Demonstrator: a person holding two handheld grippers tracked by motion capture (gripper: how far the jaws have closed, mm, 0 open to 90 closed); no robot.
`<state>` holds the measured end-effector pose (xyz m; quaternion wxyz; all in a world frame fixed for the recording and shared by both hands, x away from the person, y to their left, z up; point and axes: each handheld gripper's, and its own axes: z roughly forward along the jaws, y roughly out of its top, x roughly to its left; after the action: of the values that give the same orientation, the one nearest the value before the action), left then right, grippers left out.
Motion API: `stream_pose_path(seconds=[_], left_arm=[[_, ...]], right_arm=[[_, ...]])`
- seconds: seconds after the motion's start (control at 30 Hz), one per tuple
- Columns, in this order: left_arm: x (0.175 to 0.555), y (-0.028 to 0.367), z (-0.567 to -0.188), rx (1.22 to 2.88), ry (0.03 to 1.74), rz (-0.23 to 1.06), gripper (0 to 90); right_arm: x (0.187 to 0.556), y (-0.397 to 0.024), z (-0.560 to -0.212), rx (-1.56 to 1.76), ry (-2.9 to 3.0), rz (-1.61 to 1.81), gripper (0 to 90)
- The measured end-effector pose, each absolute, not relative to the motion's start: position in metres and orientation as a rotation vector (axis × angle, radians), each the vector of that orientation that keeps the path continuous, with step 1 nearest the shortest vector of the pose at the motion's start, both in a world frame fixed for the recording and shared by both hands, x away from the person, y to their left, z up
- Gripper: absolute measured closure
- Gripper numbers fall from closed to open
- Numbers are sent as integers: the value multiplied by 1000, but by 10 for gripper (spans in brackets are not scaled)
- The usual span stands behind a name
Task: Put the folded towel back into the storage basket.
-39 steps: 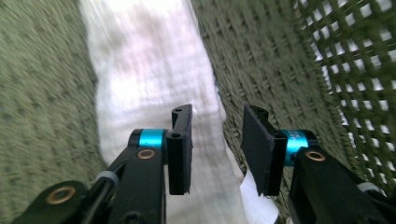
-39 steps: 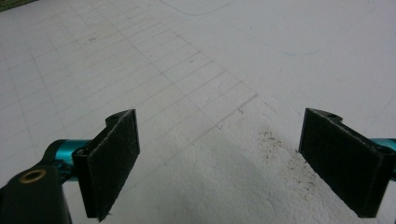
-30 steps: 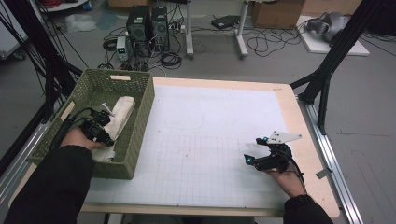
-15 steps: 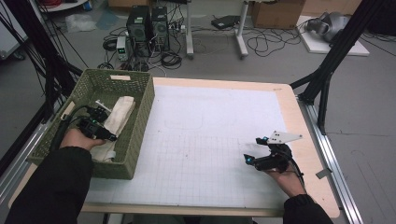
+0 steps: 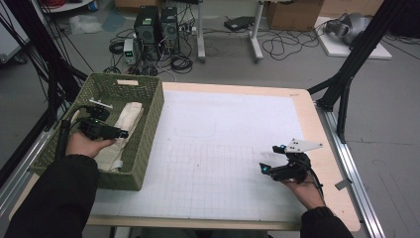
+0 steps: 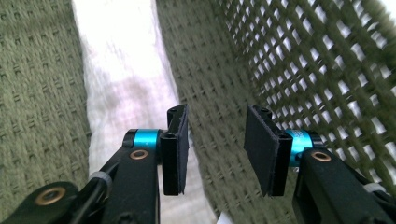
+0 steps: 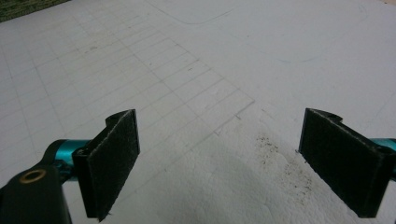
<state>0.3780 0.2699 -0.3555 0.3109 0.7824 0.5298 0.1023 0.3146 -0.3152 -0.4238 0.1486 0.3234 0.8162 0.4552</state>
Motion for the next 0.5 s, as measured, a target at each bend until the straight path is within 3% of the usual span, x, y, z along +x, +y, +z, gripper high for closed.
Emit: stream_pose_path(seconds=[0.5], left_arm=[[378,281,-348,1606,1362,48,541]], right_arm=[[313,-314,-421,926,2346,1320,117]])
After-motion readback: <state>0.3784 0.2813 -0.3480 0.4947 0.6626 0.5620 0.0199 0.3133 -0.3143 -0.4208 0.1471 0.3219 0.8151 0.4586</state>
